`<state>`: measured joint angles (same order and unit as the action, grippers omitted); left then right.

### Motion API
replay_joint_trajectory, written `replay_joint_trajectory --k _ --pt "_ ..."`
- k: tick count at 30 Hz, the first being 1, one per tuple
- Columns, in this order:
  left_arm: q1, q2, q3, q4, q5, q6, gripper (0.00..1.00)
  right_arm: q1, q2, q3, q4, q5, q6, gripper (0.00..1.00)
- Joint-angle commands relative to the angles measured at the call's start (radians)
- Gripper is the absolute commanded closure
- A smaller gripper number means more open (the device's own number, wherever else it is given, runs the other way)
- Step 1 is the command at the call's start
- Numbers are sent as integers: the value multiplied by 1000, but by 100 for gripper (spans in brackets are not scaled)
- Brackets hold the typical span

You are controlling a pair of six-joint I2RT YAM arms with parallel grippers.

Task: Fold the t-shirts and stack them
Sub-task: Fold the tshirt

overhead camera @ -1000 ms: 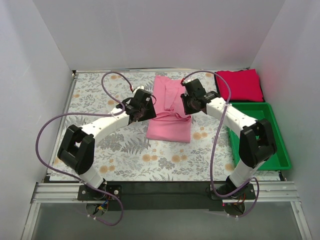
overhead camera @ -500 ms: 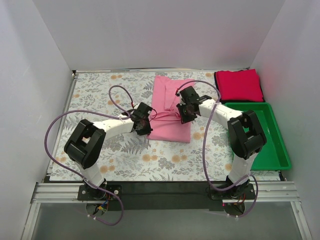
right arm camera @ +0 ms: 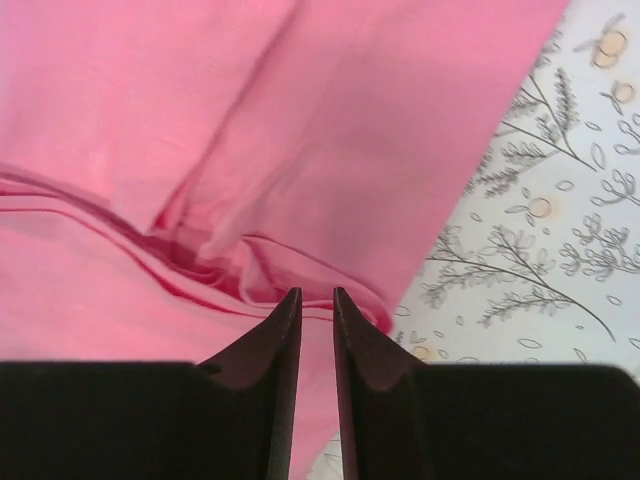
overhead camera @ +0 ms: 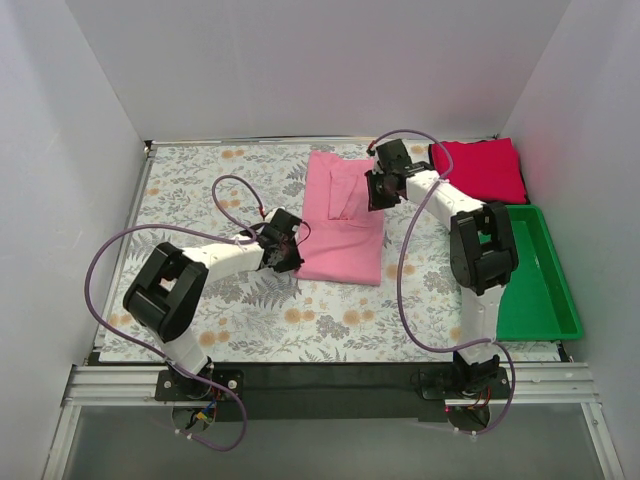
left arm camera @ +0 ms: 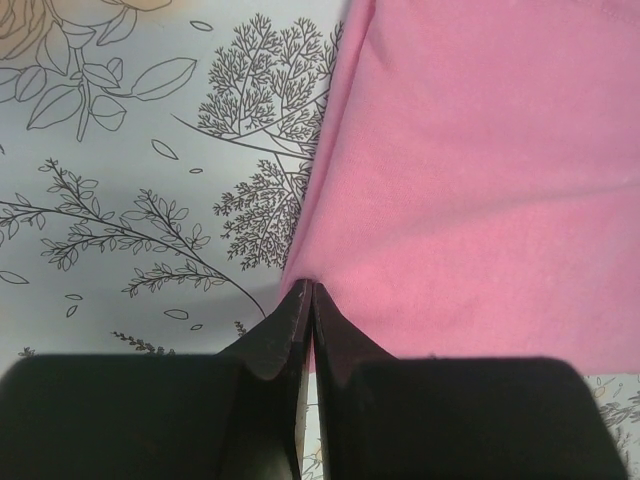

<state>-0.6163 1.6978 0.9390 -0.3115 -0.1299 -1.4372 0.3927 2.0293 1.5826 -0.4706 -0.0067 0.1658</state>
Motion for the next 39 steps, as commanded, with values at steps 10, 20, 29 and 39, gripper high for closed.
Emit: replay_joint_trajectory --k 10,20,29,39 --pt "-2 -20 -71 -77 12 -2 93 51 -158 -197 292 -507 133 74" --pt "0 -27 -65 -86 9 -6 93 0 -81 -271 388 -590 127 74" --pt "0 0 -72 -95 26 -23 93 -152 41 -294 412 -756 3 75" --pt "0 -4 -95 -126 52 -29 93 -232 45 -248 409 -797 -5 74"
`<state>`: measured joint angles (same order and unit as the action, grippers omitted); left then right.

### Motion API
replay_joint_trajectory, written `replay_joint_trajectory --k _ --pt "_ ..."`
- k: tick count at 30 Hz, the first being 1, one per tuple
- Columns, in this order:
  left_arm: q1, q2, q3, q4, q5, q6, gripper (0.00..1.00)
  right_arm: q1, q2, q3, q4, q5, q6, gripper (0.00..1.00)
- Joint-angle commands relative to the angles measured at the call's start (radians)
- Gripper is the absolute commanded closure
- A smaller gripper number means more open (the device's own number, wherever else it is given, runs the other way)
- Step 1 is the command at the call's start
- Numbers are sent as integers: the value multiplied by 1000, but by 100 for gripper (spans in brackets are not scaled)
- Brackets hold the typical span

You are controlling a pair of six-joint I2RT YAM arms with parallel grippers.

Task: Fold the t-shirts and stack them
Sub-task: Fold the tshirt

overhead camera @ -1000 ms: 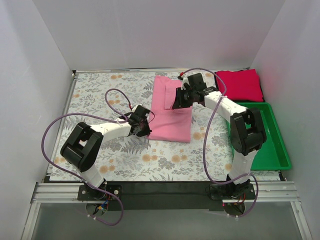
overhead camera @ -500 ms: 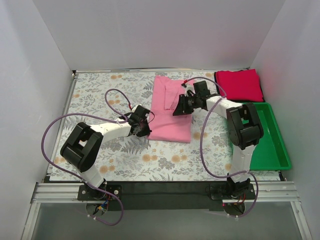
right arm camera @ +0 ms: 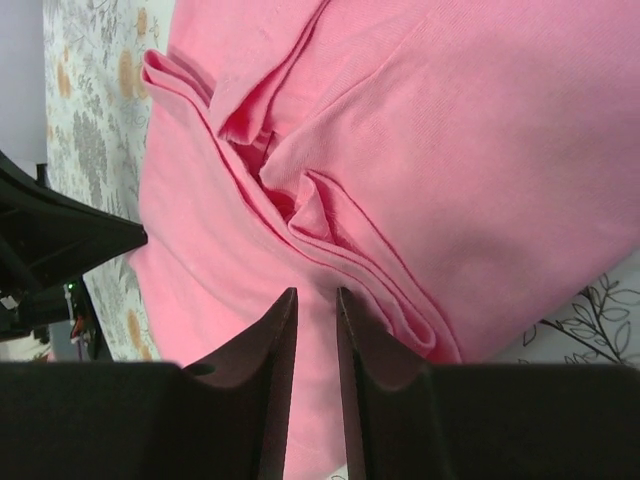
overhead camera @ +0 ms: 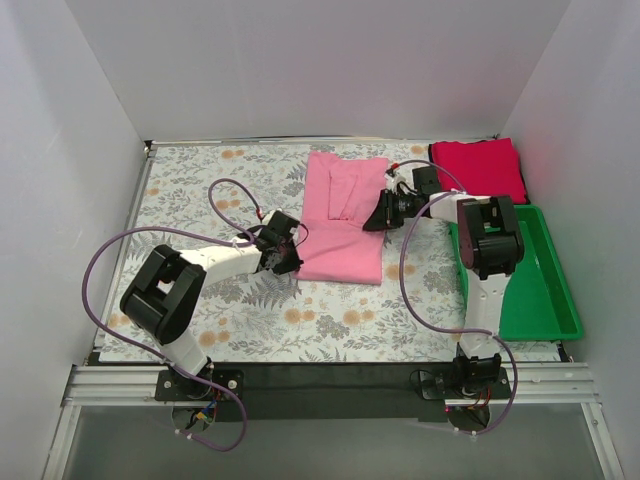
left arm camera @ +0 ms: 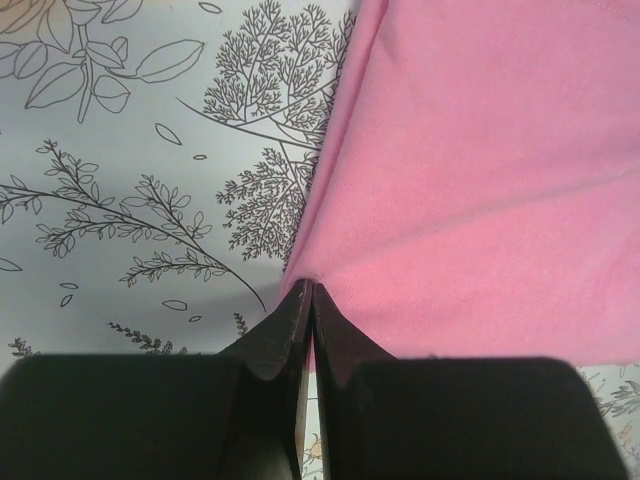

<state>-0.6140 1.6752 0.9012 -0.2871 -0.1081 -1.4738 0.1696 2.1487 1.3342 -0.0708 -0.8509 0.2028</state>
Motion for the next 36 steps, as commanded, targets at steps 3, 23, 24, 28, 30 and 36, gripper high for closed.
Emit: replay_joint_trajectory --k 3,23,24,28,30,36 --pt "-3 -35 -62 -162 31 4 93 8 -212 -77 14 78 -19 74" --pt "-4 -279 -96 -241 31 -23 78 156 -472 -748 201 142 47 78" --pt "-4 -287 -102 -245 30 -25 78 147 -466 -765 201 138 44 79" --pt "-4 -316 -105 -261 21 -32 78 145 -555 -785 181 130 50 80" --pt "-3 -334 -105 -265 18 -43 78 145 -645 -767 126 159 49 80" --pt "-3 -330 -79 -245 22 -63 75 145 -774 -679 42 196 64 78"
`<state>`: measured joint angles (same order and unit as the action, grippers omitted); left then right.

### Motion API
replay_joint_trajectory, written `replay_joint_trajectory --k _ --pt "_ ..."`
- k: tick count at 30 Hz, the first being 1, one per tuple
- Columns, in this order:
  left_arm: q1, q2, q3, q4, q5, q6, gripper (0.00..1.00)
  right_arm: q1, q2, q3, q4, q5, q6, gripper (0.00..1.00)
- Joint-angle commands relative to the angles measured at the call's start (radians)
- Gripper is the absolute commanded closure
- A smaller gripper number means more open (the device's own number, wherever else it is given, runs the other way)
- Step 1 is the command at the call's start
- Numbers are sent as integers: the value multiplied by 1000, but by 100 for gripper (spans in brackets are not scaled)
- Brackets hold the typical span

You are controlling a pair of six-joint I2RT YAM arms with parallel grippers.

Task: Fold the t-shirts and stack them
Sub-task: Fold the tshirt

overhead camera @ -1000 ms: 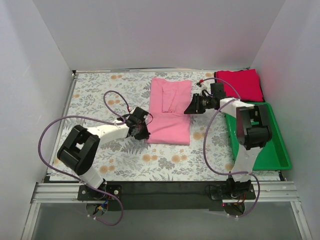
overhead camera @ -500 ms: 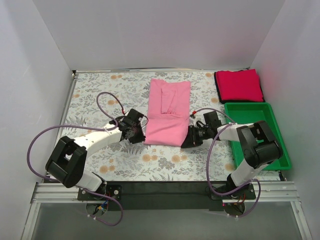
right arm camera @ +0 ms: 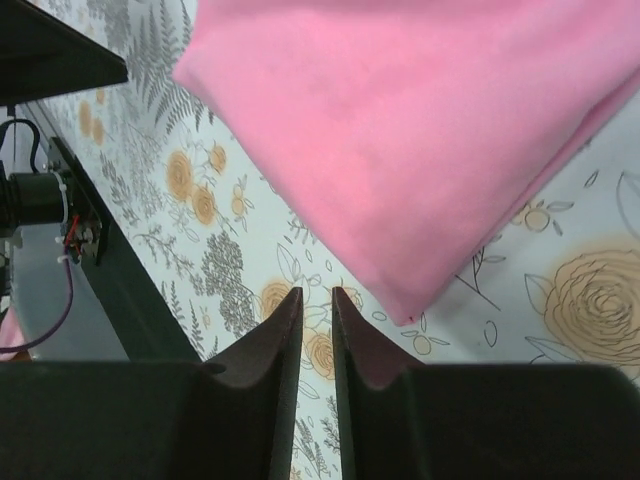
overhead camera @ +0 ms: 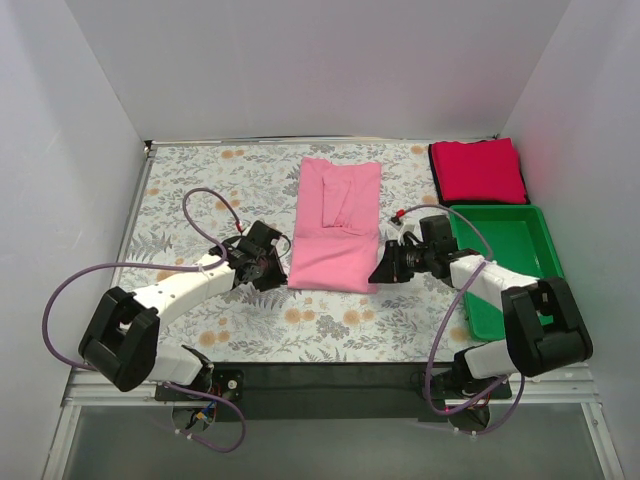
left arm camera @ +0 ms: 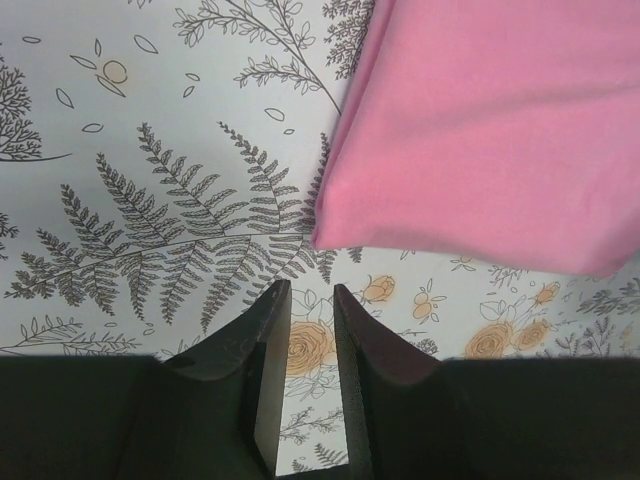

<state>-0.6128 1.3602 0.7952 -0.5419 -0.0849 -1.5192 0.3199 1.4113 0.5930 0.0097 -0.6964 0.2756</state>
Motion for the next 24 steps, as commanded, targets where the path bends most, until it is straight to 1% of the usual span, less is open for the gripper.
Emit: replay_joint_trajectory --k 1,4,7,8,12,15,18,20,22,24 --pt "-4 -10 33 17 -3 -16 75 -5 -32 85 -37 43 -7 78" --pt "-4 19 61 22 -21 -10 75 -5 32 111 -39 49 -1 78" --pt "-4 30 84 23 -19 1 75 -5 130 120 -19 41 -3 78" --pt "-5 30 84 28 -19 5 75 -5 180 117 -19 67 -12 78" --pt "7 50 84 31 11 51 75 -24 259 88 -19 118 -19 79" --pt "7 54 70 37 -7 71 72 -30 233 62 -40 204 -26 79" --pt "8 56 53 36 2 88 69 -33 193 68 -141 297 -38 79" --pt "8 54 39 37 16 97 66 -31 149 70 -180 363 -35 79" --pt "8 54 29 39 23 102 63 -33 118 82 -247 403 -32 78" --pt "10 57 29 34 51 99 59 -31 66 100 -307 455 -32 78"
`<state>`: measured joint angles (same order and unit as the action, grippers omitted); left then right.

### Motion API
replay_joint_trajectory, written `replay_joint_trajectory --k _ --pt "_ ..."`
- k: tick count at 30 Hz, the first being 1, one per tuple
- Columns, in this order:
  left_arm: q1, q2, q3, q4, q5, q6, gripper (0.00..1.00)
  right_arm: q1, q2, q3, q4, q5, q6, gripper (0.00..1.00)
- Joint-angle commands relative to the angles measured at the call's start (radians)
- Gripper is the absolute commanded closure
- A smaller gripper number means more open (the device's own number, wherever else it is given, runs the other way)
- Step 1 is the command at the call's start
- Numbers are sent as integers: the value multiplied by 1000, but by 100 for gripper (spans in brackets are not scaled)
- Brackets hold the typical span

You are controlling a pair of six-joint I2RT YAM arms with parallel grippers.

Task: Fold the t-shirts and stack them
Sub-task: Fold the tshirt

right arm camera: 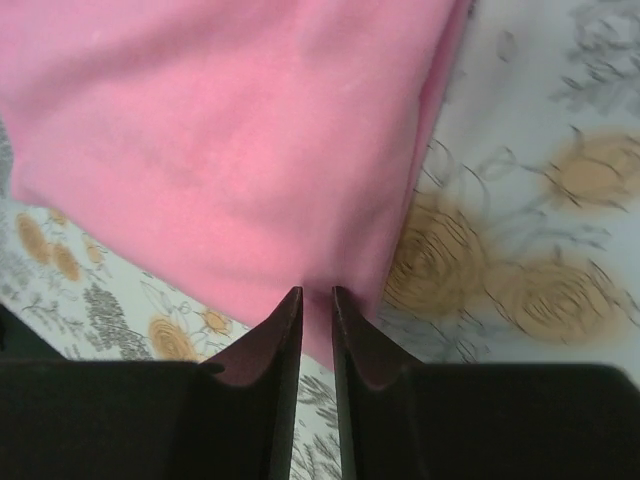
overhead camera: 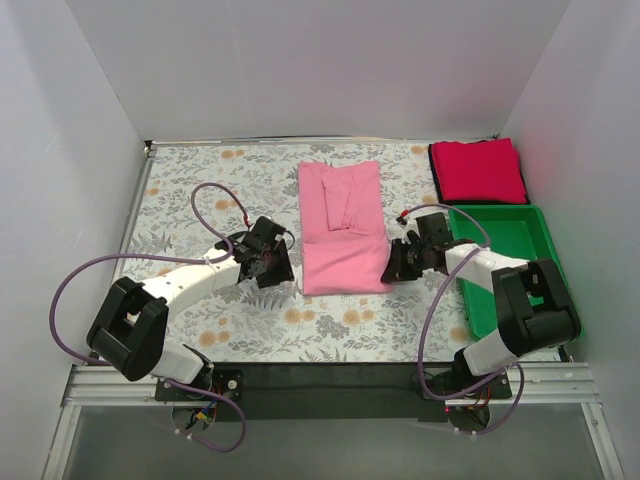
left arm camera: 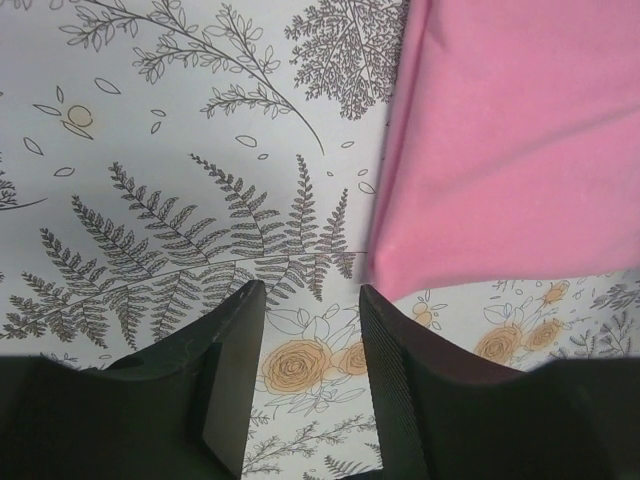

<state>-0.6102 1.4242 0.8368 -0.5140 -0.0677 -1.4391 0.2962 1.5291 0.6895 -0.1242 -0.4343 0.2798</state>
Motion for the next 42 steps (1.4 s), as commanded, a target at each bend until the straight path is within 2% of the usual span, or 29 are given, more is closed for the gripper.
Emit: replay_joint_trajectory --k 1,4,7,8,10,11,13,17,22,28,42 --pt "6 -1 -15 5 46 13 57 -3 -73 16 -217 204 -39 78" --pt "-3 2 -4 3 66 -27 51 11 -170 42 -281 246 -37 75" --pt "-45 19 33 -12 66 -76 45 15 -259 44 -308 275 -33 67" --pt "-78 40 48 -21 63 -90 43 17 -303 44 -336 304 -33 59" --pt "-118 65 93 -44 37 -135 35 17 -342 45 -364 333 -34 52" --pt "-152 96 102 -49 25 -142 34 17 -369 44 -386 356 -36 43" --pt "-174 128 126 -58 3 -168 34 17 -382 39 -400 359 -36 38" --pt "-197 189 168 -69 -64 -185 33 20 -371 31 -420 330 -33 38" --pt "-206 255 226 -92 -110 -190 37 27 -345 47 -419 328 -33 44" --pt "-217 277 252 -118 -119 -193 44 46 -288 74 -419 332 -5 51" --pt "-232 360 265 -161 -141 -138 46 159 -139 120 -414 393 94 57"
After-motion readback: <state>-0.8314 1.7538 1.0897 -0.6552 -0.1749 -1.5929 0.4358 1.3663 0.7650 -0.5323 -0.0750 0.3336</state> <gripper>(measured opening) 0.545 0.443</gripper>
